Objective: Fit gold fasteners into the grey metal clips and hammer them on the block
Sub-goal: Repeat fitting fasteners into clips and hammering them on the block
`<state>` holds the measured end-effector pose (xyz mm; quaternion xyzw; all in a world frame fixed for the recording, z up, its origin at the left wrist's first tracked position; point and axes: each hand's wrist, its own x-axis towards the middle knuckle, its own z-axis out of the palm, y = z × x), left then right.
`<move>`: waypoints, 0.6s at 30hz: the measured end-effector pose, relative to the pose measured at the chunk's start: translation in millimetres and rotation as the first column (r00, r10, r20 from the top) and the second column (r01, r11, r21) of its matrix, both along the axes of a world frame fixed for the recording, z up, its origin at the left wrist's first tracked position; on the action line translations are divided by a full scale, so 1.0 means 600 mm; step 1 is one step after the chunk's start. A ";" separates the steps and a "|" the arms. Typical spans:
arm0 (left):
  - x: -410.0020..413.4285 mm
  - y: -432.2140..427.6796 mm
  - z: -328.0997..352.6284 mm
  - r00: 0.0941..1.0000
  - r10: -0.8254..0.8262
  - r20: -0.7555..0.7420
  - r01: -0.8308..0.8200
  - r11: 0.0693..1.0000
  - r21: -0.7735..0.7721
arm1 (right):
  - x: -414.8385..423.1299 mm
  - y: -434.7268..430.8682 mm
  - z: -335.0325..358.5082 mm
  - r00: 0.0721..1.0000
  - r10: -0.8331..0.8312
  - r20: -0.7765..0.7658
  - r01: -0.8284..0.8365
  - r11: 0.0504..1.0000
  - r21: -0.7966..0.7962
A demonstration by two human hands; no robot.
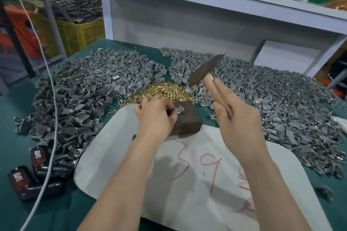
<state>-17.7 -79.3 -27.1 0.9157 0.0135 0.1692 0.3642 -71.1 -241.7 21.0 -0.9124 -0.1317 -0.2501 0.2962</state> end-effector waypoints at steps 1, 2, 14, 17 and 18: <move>0.001 0.000 0.001 1.000 0.004 -0.004 -0.004 1.000 0.011 | -0.001 0.003 -0.002 0.999 0.010 -0.048 -0.014 0.997 -0.074; 0.002 0.000 0.002 1.000 0.010 -0.011 -0.009 0.999 0.033 | -0.001 0.004 -0.005 0.993 0.012 -0.121 -0.030 0.988 -0.151; 0.004 -0.003 0.003 1.000 0.016 -0.010 -0.015 0.996 0.083 | 0.003 0.007 0.002 0.987 -0.036 -0.156 0.002 0.978 -0.210; 0.004 -0.004 0.002 1.000 0.023 0.012 -0.023 0.999 0.036 | 0.002 0.008 0.005 1.000 0.006 0.004 -0.005 0.995 -0.102; 0.004 -0.004 0.001 1.000 0.025 0.008 -0.025 0.999 0.038 | 0.001 0.010 0.002 1.000 0.013 -0.024 -0.016 0.992 -0.126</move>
